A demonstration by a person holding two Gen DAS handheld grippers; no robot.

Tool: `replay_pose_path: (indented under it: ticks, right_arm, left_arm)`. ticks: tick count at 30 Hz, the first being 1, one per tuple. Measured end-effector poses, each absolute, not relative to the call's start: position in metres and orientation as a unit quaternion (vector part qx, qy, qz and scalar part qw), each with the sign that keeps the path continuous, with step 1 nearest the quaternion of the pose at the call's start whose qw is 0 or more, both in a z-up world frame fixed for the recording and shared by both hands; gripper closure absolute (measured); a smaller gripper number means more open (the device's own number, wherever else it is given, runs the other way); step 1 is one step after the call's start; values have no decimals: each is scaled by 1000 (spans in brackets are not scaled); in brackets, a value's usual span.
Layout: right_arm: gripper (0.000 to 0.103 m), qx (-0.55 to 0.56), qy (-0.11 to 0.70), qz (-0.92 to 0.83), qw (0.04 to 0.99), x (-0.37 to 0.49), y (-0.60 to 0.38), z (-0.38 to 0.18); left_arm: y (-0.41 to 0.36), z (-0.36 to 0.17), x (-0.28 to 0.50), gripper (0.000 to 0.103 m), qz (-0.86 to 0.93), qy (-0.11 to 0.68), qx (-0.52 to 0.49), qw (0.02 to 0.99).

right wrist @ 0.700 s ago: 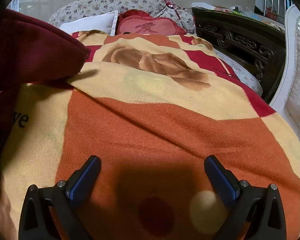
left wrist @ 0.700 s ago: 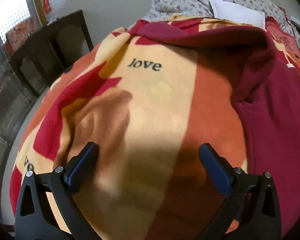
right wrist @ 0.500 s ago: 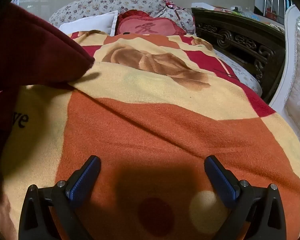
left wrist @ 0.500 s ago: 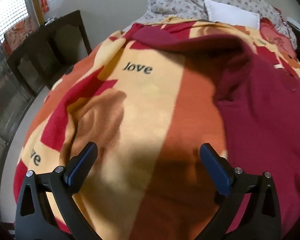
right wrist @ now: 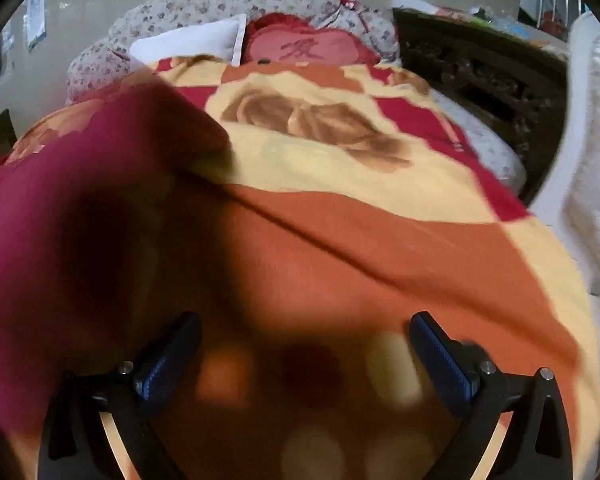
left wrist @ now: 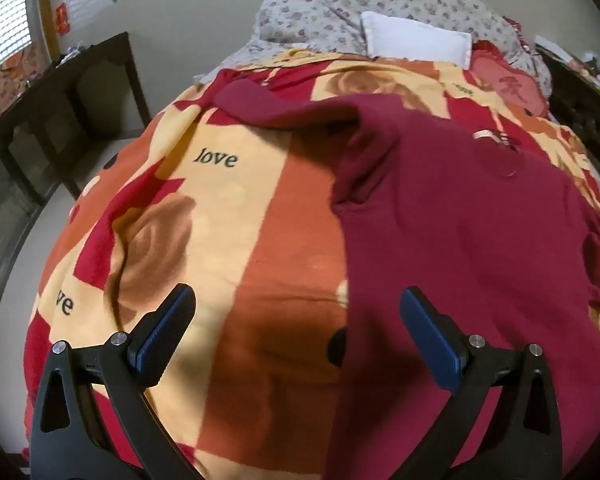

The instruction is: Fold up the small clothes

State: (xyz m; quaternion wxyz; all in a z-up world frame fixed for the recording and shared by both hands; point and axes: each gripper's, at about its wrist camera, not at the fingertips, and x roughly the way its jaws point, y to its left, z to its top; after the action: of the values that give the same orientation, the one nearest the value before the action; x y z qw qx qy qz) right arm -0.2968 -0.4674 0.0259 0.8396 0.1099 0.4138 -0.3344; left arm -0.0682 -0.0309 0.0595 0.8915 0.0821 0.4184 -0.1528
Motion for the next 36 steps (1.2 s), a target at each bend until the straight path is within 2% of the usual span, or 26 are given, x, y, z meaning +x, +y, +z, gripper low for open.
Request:
replay_pose_path:
  ticks: [7, 11, 15, 20, 26, 30, 36]
  right_arm:
    - [0, 111, 370, -351, 853, -372, -406, 110]
    - [0, 142, 388, -297, 861, -359, -366, 139]
    - [0, 220, 426, -194, 856, -337, -318, 164]
    - [0, 185, 410, -97, 888, -322, -254, 221]
    - [0, 169, 383, -56, 906, -315, -224, 268]
    - [0, 141, 379, -78, 911, -294, -220, 261]
    - [0, 146, 372, -139, 906, -245, -223, 208]
  left_arm:
    - [-50, 64, -79, 0, -182, 410, 98, 888]
    - [-63, 68, -84, 0, -201, 409, 102, 885]
    - [-71, 76, -88, 0, -217, 404, 101, 883]
    - [-75, 83, -93, 0, -223, 392, 112, 885]
    - [-74, 84, -94, 0, -232, 395, 103, 883]
    - [-73, 81, -93, 0, -232, 401, 97, 881]
    - [-72, 77, -91, 0, -226, 408, 89, 880]
